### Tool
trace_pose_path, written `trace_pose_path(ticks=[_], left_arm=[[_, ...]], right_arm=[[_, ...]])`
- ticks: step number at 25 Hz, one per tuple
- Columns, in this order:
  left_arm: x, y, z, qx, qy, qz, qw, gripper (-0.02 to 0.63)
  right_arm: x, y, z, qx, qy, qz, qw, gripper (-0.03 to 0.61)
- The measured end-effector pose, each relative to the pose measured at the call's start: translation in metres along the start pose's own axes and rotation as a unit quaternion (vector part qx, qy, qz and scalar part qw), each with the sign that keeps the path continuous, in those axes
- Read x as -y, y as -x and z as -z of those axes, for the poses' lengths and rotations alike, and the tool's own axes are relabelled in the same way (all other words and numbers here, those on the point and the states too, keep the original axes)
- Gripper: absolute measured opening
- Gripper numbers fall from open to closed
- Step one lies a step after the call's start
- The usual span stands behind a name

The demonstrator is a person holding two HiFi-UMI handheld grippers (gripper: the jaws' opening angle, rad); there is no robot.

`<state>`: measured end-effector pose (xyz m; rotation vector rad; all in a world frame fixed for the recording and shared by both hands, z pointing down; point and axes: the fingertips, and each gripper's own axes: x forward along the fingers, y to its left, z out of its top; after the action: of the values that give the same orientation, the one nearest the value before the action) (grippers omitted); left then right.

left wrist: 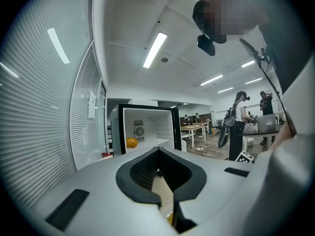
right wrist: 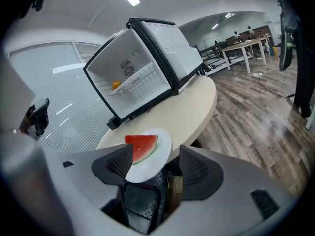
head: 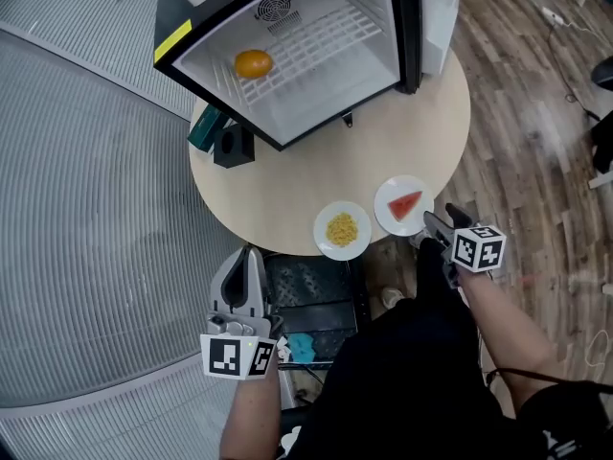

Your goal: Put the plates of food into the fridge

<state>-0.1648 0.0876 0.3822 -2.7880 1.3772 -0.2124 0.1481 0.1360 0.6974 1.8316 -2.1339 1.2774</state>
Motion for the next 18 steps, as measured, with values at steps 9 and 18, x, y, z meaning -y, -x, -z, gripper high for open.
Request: trace_pose_path(ticks=[9, 18], left_arm=[[-0.002, 0.001, 0.014, -0.023, -0.001, -0.003, 0.9997, 0.006], [0.003, -0.006, 0.013, -0.035, -0.010, 0.007, 0.9993, 0.006]], right_arm=[[0.013, -0.020, 0.018, -0.005, -0.051, -0.006, 0.999, 0.287], [0.007, -0.033, 0.025, -0.012, -0.078, -0.027, 0.997, 0.199]])
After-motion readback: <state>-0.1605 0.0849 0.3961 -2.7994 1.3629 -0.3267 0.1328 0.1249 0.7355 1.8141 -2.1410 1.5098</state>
